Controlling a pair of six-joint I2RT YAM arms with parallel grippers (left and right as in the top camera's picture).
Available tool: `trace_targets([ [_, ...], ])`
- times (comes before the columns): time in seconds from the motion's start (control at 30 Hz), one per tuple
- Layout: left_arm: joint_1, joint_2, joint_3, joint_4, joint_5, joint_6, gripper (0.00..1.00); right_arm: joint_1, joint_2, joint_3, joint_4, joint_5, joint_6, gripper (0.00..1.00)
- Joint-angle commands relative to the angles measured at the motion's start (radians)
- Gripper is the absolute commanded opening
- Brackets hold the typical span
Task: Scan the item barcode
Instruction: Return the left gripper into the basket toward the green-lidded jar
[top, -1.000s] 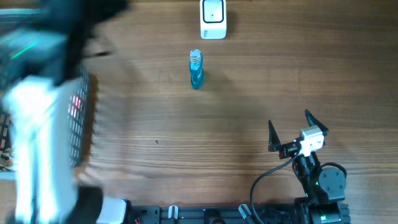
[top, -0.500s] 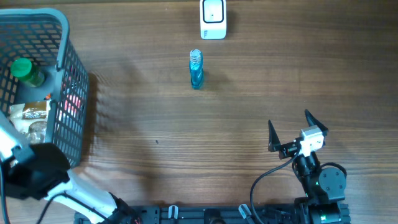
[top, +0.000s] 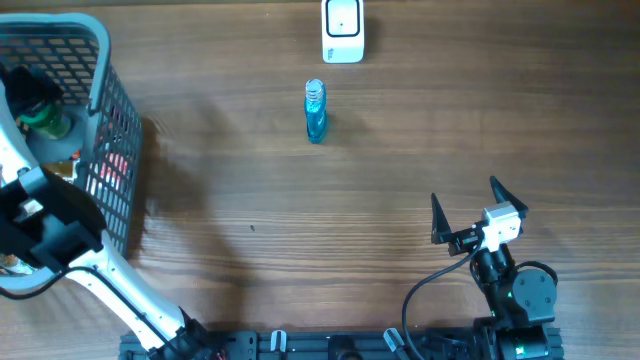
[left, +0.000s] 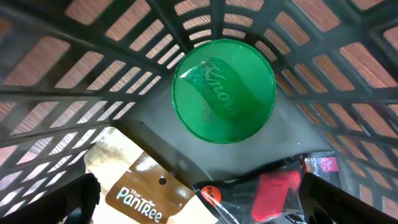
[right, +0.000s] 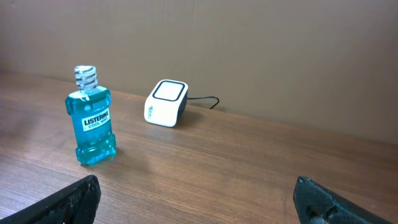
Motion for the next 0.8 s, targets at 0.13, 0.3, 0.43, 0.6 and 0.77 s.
trace_targets([
  [0.13,-0.003,0.018,-0.017,0.007,0.001,-0.034,1.0,-0.004,-0.007,-0.001,0.004,-0.013,-0.006,1.0],
  [0.3,-0.026,0.016,-0.017,-0.1,-0.026,-0.303,1.0,-0.004,-0.007,-0.001,0.004,-0.013,-0.006,1.0],
  [0.43,-0.056,0.006,-0.017,-0.268,-0.124,-0.73,1.0,-0.004,-0.007,-0.001,0.004,-0.013,-0.006,1.0],
  [0.6,-0.083,0.006,-0.017,-0.38,-0.125,-1.214,1.0,-0.004,-0.007,-0.001,0.004,-0.013,-0.006,1.0],
  [0.77,-0.146,0.006,-0.017,-0.253,-0.256,-1.398,1.0,-0.004,-0.007,-0.001,0.004,-0.013,-0.006,1.0],
])
